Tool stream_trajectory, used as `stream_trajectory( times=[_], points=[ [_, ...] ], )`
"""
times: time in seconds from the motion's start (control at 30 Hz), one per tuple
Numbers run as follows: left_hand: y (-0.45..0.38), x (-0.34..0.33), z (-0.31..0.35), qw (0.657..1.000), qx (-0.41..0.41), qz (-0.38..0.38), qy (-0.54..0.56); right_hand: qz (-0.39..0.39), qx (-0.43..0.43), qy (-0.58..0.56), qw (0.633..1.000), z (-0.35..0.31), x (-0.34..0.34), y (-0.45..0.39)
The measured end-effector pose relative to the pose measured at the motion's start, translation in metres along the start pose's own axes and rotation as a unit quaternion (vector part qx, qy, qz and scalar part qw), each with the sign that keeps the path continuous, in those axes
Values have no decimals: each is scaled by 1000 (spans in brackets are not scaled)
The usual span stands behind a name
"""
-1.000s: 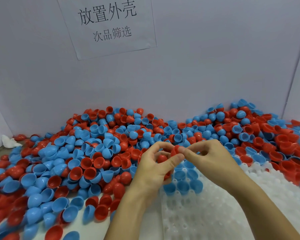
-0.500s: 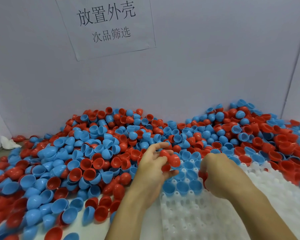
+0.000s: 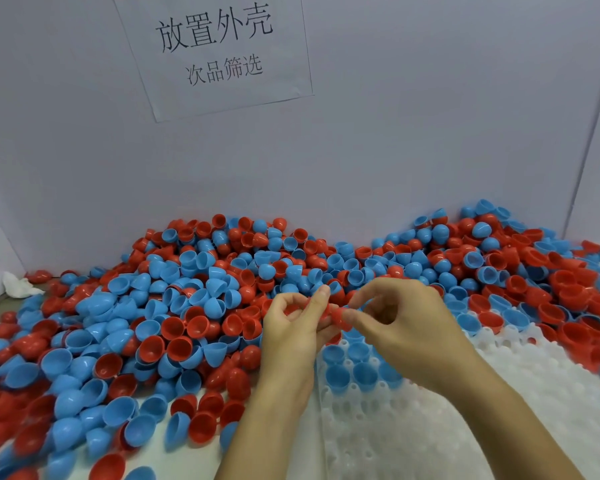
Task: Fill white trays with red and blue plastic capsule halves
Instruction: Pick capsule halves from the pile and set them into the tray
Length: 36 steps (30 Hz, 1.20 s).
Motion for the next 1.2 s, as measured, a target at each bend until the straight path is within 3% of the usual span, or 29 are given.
stream_trajectory(
  times=[0.37,0.5,0.73,1.03,1.2],
  points=[
    [3,-7,-3,999,25,-2,21,34,43,147,988,3,-14,-1],
    [3,-6,-3,1000,20,-5,2,34,77,111,990,-2,-14,0],
    [1,-8,-7,998,29,-43,-28,111,73,24,991,2,7,-2],
    [3,-12,5,996,-19,-81,-30,112,40,24,993,12,15,-5],
    [4,-13,5,995,-22,-84,-49,164,35,-1,986,9,22,-1]
  ],
)
Point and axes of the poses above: each hand's wrist, its own y-axis away from the middle knuckle, its own x-axis out of the back of the hand, z = x × y, the point moved 9 cm from there along -y, towards the middle knuckle
